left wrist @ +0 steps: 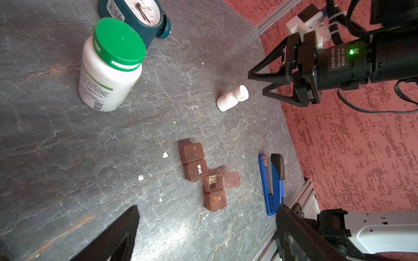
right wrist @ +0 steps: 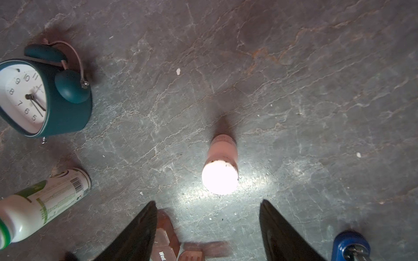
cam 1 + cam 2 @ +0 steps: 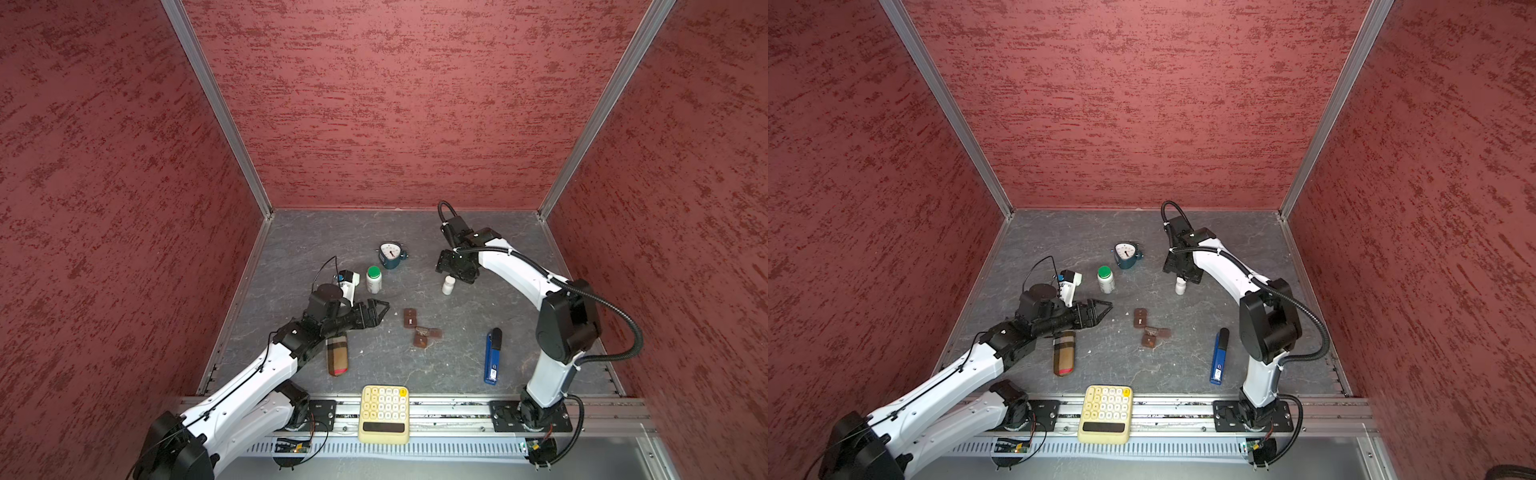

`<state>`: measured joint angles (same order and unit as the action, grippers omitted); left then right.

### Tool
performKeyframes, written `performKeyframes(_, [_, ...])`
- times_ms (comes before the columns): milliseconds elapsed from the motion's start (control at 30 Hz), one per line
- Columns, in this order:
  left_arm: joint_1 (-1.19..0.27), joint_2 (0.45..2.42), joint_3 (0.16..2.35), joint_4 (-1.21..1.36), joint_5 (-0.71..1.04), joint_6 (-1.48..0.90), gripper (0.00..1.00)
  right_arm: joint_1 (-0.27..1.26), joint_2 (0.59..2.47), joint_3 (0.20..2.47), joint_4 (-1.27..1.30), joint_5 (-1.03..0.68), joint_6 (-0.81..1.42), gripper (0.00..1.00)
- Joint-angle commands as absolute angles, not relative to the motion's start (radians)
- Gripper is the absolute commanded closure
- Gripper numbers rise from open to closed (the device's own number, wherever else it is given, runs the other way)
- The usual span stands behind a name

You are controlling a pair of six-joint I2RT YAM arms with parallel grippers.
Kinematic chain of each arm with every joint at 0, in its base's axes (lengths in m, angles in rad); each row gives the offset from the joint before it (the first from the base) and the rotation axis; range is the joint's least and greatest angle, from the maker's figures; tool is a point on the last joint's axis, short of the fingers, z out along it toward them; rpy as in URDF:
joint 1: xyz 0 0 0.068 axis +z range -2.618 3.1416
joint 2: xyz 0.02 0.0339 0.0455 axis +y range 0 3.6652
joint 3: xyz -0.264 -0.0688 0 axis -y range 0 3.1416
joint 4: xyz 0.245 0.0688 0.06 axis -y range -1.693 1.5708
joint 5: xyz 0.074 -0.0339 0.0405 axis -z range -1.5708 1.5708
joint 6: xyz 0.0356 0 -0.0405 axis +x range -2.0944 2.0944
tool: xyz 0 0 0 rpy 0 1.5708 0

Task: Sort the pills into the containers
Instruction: 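Grasp the white pink-capped pill bottle with the right gripper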

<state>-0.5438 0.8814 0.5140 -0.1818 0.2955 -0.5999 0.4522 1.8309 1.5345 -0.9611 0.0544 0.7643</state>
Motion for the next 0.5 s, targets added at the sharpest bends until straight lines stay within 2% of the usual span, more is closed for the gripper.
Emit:
performKeyframes(0, [-0.534,0.867,0.501,-0.166,0.317,-0.578,0.05,0.44,1.865,1.572,-0.978,0.077,0.75,0.29])
performKeyframes(233, [-0.523,0.875,0.492,-0.156,0.329,-0.575,0.05,0.438,1.923,1.592,-0.992,0.084,0.746,0.36])
performKeyframes(467, [-0.516,0.879,0.488,-0.149,0.337,-0.577,0.06,0.437,1.963,1.608,-1.0,0.085,0.735,0.47])
